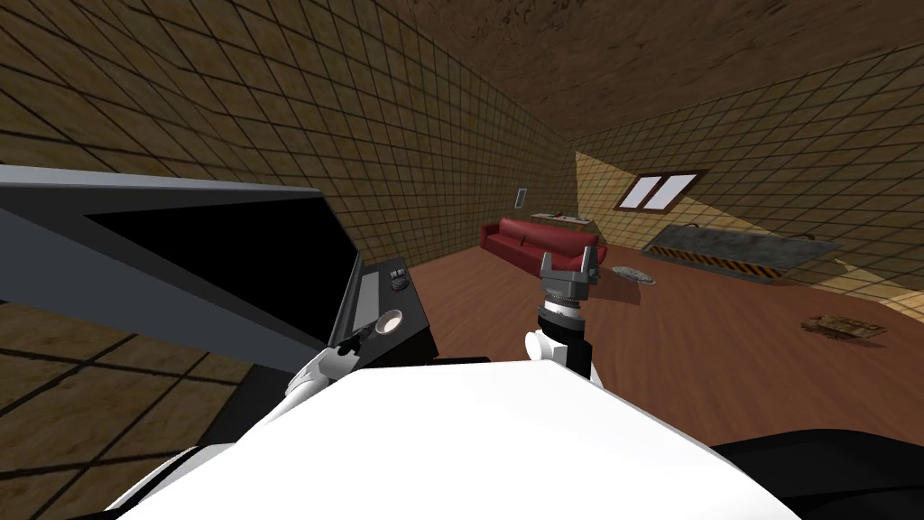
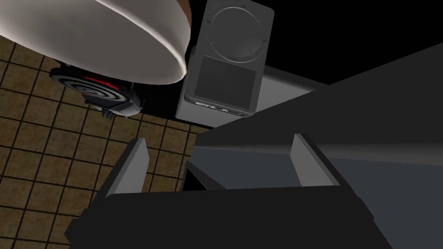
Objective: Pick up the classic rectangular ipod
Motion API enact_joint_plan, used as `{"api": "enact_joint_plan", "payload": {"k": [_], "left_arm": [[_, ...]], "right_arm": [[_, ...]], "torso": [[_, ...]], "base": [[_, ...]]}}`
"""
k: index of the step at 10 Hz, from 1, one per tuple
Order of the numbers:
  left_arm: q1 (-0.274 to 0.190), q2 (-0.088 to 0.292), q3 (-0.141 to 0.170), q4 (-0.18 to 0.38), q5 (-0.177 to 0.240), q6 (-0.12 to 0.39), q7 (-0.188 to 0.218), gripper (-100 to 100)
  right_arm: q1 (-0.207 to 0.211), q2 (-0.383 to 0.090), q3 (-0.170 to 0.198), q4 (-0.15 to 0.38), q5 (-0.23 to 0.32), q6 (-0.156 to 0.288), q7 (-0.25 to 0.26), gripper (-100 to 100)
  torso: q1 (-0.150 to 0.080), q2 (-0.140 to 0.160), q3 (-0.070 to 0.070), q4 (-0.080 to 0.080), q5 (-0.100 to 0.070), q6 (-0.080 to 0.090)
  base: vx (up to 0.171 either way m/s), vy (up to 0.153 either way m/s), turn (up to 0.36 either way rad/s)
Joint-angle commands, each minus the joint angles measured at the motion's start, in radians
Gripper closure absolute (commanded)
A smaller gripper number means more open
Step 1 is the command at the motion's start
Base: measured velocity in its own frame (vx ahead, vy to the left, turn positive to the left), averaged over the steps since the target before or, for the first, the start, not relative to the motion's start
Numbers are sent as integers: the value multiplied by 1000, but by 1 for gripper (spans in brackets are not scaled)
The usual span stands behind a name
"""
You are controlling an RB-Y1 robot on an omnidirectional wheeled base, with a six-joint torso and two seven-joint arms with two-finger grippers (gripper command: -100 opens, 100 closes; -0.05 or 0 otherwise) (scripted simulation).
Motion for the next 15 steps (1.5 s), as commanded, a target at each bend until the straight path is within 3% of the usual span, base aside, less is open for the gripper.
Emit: {"api": "enact_joint_plan", "payload": {"k": [1, 2, 3, 4, 8, 9, 10, 14, 15], "left_arm": [[2, -1, 23, -11, -19, -28, -6, -100], [3, -2, 38, -19, -32, -47, -11, -100], [2, -4, 32, -8, -27, -37, -8, -100], [3, -3, 33, -9, -28, -42, -9, 100], [2, -3, 33, -9, -28, -42, -9, 100], [2, -3, 33, -9, -28, -42, -9, 0], [18, -13, 68, -17, -23, -73, 13, -100], [42, -20, 134, -23, 5, -134, 54, -100], [28, -3, 96, -20, 18, -95, 28, -100]], "right_arm": [[0, 0, 0, 0, 0, 0, 0, 0], [0, 0, 0, 0, 0, 0, 0, 0], [0, 0, 0, 0, 0, 0, 0, 0], [0, 0, 0, 0, 0, 0, 0, 0], [0, 0, 0, 0, 0, 0, 0, 0], [0, 0, 0, 0, 0, 0, 0, 0], [0, 0, 0, 0, 0, 0, 0, 0], [0, 0, 0, 0, 0, 0, 0, 0], [0, 0, 0, 0, 0, 0, 0, 0]], "torso": [[0, 0, 0, 0, 0, 0], [-1, 0, 0, 0, 0, -1], [-2, 0, 0, 0, 0, 0], [-1, 1, 1, 0, 0, 0], [0, 2, 1, 0, 0, 0], [0, 2, 1, 0, 0, 0], [0, 2, 1, 0, 0, 0], [-7, 10, 6, 2, -1, 0], [-8, 10, 6, 2, -2, 0]], "base": [[17, -13, 174], [23, -27, 191], [10, -15, 32], [0, 0, 0], [0, 0, 0], [0, 0, 0], [-31, -44, -32], [-101, -101, -49], [-82, -47, -107]]}}
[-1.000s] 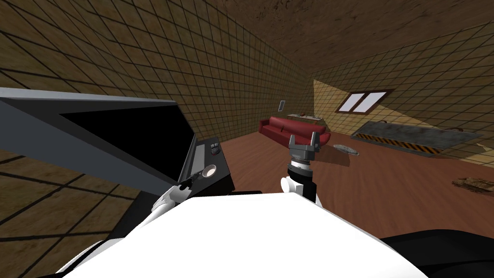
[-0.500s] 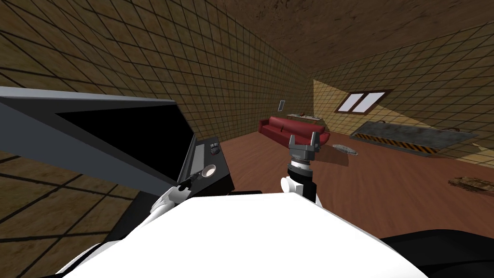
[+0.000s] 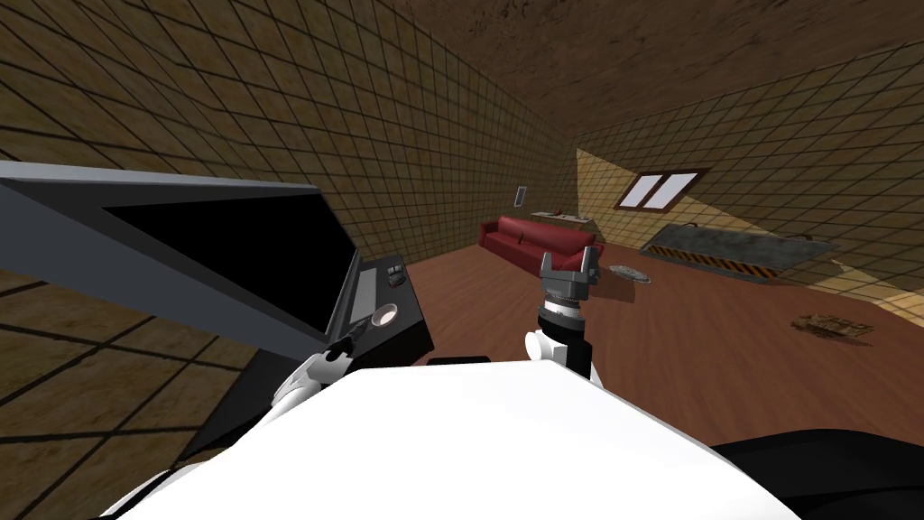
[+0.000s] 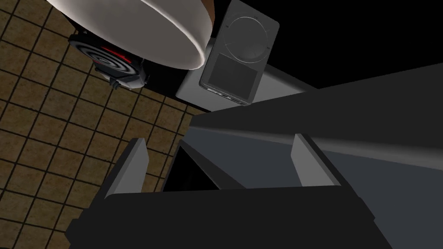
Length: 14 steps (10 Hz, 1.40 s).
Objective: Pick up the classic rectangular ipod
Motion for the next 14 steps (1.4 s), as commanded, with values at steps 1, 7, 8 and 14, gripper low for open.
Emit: {"api": "enact_joint_plan", "payload": {"k": [1, 7, 8, 14], "left_arm": [[-9, 10, -24, 2, 8, 30, -16, -100], [-17, 22, -98, -3, -2, 107, -38, 0], [-17, 23, -73, -17, -21, 78, -45, -100], [-30, 21, -70, 2, -25, 69, -47, 100]], "right_arm": [[0, 0, 0, 0, 0, 0, 0, 0], [0, 0, 0, 0, 0, 0, 0, 0], [0, 0, 0, 0, 0, 0, 0, 0], [0, 0, 0, 0, 0, 0, 0, 0]], "torso": [[0, 0, 0, 0, 0, 0], [8, -11, -6, -3, 2, 0], [5, -8, -5, -2, 2, 0], [4, -6, -4, -2, 1, 0]], "base": [[-15, 33, -42], [69, 75, 6], [8, -17, 158], [4, -10, 23]]}}
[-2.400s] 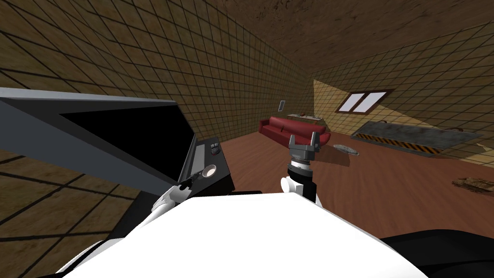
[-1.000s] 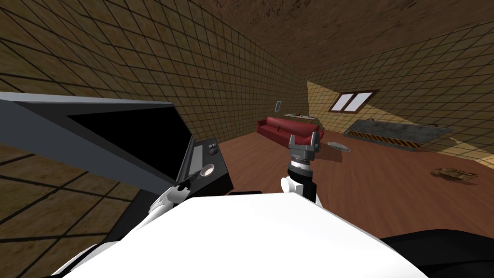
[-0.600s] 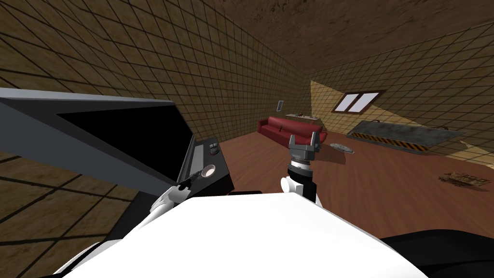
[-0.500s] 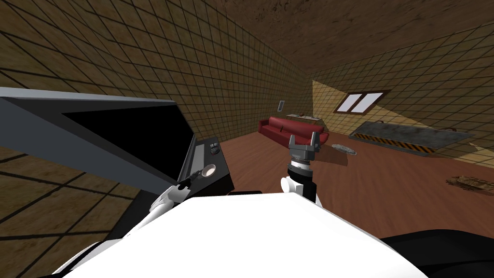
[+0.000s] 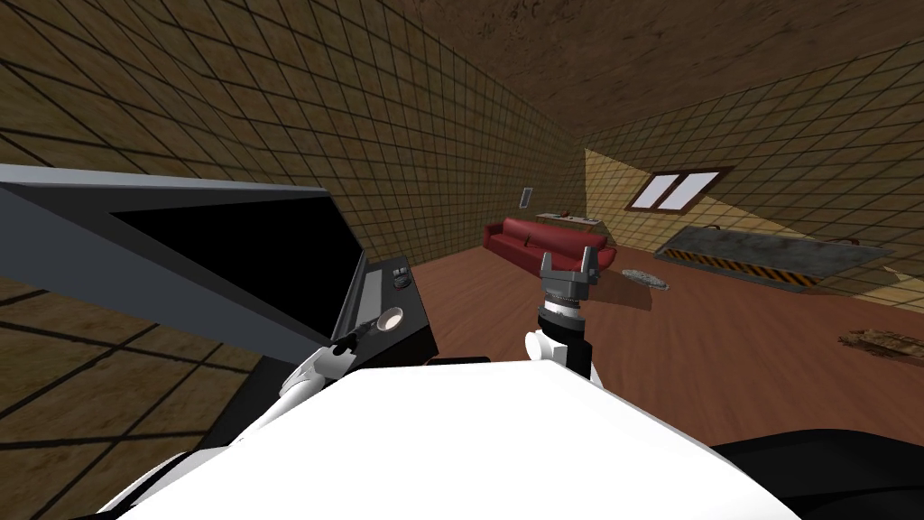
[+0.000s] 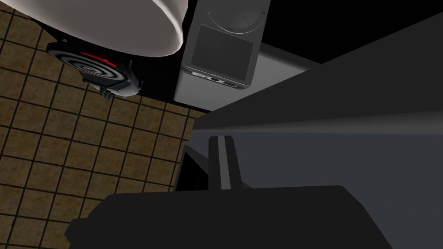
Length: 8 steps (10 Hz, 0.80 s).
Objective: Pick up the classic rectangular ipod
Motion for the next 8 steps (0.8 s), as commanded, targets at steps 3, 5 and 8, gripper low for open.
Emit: {"api": "enact_joint_plan", "payload": {"k": [3, 5, 8], "left_arm": [[14, -10, 29, -4, 3, -27, 19, -100], [30, -21, 68, -7, 9, -63, 43, -100], [32, -8, 75, 7, 44, -71, 45, -100]], "right_arm": [[0, 0, 0, 0, 0, 0, 0, 0], [0, 0, 0, 0, 0, 0, 0, 0], [0, 0, 0, 0, 0, 0, 0, 0]], "torso": [[0, 0, 0, 0, 0, 0], [-5, 3, 2, 1, -1, 0], [-6, 6, 4, 1, -1, 0]], "base": [[-8, -10, -10], [-71, -85, -31], [-92, -81, -87]]}}
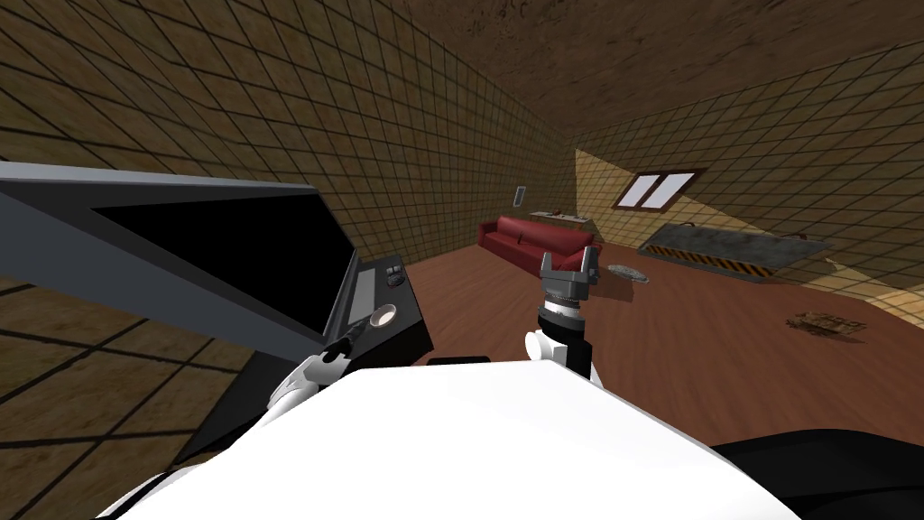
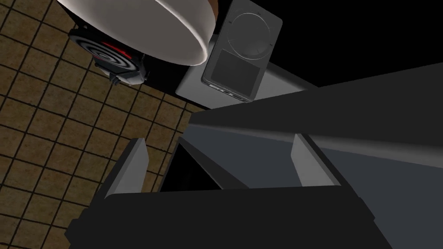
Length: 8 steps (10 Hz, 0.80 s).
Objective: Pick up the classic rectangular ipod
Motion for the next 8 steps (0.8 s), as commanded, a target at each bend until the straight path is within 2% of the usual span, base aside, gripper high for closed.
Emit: {"api": "enact_joint_plan", "payload": {"k": [1, 3, 6, 7, 8], "left_arm": [[-6, 13, -28, 4, 14, 31, -18, -100], [-14, 18, -66, 11, 8, 68, -31, -100], [-28, 25, -123, 20, -8, 124, -47, -100], [-28, 22, -109, 21, -5, 109, -43, -100], [-29, 23, -111, 22, -6, 113, -44, 0]], "right_arm": [[0, 0, 0, 0, 0, 0, 0, 0], [0, 0, 0, 0, 0, 0, 0, 0], [1, 0, 0, 0, 0, 0, 0, 0], [1, 0, 0, 0, 0, 0, 0, 0], [1, 0, 0, 0, 0, 0, 0, 0]], "torso": [[0, 0, 0, 0, 0, 0], [8, -6, -3, -1, 2, -1], [11, -14, -8, -3, 3, -1], [11, -15, -8, -3, 3, -1], [8, -11, -7, -3, 2, -1]], "base": [[-46, 27, -103], [46, 82, 3], [118, 107, 6], [60, 51, -7], [10, 10, -2]]}}
